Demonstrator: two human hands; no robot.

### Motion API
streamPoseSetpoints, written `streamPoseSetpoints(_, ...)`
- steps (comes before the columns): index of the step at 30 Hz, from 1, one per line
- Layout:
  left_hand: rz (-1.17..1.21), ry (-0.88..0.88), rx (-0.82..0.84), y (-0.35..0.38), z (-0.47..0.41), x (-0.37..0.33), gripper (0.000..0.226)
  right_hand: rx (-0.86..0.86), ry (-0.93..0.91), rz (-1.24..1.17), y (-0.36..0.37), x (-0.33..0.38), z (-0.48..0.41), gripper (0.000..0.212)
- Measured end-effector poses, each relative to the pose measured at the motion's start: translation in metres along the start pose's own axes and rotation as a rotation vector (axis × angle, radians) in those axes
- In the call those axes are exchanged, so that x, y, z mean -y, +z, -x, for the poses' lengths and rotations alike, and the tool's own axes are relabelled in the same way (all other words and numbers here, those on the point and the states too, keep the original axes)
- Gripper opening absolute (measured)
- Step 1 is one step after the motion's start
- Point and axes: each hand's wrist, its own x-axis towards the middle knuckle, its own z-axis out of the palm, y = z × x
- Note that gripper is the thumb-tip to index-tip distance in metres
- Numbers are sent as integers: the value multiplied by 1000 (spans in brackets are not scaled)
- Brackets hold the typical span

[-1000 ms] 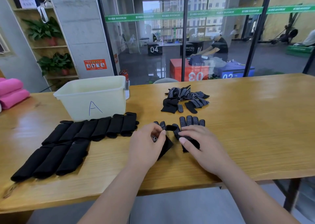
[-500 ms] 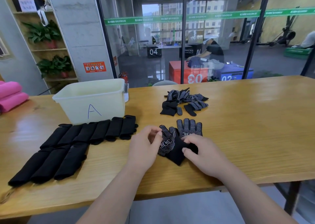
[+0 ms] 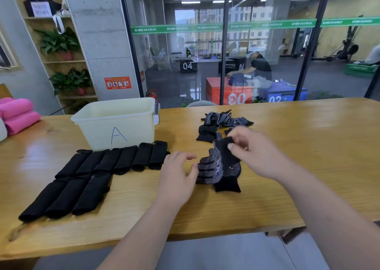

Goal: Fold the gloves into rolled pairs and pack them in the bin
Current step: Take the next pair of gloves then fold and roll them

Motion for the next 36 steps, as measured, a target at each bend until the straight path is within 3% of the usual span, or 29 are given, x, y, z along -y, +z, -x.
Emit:
streamPoseSetpoints(4, -74, 43, 20, 2, 0, 1, 21, -86, -21, 114, -36, 21, -30, 22)
streamPoseSetpoints(8, -143, 115, 80, 6, 1, 2, 32, -1, -45, 99, -60, 33, -34, 24)
streamPoseSetpoints(16, -284, 162, 354, 12, 2, 1, 69, 67, -67, -57, -85, 46, -28, 23)
streamPoseSetpoints(21, -299, 138, 398, 12, 1, 0, 73, 82, -15, 55, -69, 30, -46, 20)
streamPoseSetpoints(24, -320, 141, 409, 12, 2, 0, 81, -42, -8, 130, -63, 24, -57, 24)
streamPoseSetpoints(27, -325, 139, 412, 14, 1, 2, 83, -255, -83, 148, -64, 25, -59, 19)
streamPoseSetpoints(29, -327, 136, 413, 16, 0, 3, 84, -305, -145, 167, -56, 23, -53, 17)
streamPoseSetpoints(33, -342, 126, 430, 16, -1, 3, 85, -145, -240, 271, -5, -10, -23, 19)
streamPoseSetpoints(36, -353, 100, 455, 15, -1, 0, 85, 43, -177, 435, 44, -40, 10, 17)
